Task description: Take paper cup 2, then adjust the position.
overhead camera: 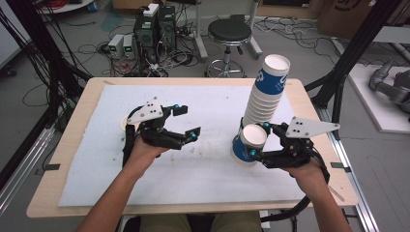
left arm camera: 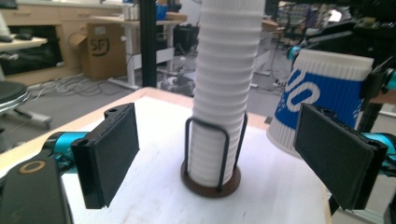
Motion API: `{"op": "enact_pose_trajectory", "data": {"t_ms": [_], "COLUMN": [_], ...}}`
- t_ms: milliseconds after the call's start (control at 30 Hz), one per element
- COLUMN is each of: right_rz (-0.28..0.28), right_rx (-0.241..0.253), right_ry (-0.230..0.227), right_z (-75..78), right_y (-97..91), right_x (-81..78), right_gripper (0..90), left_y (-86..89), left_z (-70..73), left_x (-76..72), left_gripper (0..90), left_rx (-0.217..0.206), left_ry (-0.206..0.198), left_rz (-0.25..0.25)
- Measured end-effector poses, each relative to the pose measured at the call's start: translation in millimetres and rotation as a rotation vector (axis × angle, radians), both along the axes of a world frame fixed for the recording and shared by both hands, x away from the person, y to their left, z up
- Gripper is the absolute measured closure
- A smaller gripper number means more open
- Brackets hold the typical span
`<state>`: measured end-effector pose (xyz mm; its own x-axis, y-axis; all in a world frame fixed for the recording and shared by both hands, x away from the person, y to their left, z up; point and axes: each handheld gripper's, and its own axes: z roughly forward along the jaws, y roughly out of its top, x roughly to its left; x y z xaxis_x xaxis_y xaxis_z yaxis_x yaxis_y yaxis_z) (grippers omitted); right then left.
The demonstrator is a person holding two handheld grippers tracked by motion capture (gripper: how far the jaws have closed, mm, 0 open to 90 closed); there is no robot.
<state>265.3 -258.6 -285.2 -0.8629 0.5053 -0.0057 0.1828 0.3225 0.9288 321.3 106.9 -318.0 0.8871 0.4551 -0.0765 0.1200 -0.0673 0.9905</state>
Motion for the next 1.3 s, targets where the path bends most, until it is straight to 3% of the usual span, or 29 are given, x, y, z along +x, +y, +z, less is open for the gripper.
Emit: {"op": "enact_pose_trajectory", "data": {"t_ms": [233, 600, 767, 1000, 1300], "right_rz": [0.029, 0.036, 0.038, 0.036, 0.093], "right_rx": [-0.032, -0.02, -0.012, 0.009, 0.019], "right_ry": [-0.004, -0.009, -0.012, 0.009, 0.03], "right_z": [0.8, 0.5, -0.6, -11.3, -20.7], "right_y": [9.1, 11.2, 16.0, 28.0, 52.1], "right_x": [-0.6, 0.5, 2.5, 6.8, 11.7], "right_gripper": [28.8, 28.8, 28.8, 28.9, 28.9], "left_y": [7.2, 12.2, 9.8, 1.6, -2.5], "left_z": [-8.7, -6.4, -10.9, -28.4, -41.5], "left_x": [-7.8, -21.7, -24.5, -33.8, -42.0], "left_gripper": [14.1, 14.1, 14.1, 14.1, 14.1], "left_rx": [-0.007, -0.001, -0.01, 0.004, 0.009], "left_ry": [0.013, 0.004, 0.009, 0.028, 0.002], "left_rz": [0.017, 0.008, -0.037, -0.149, -0.185]}}
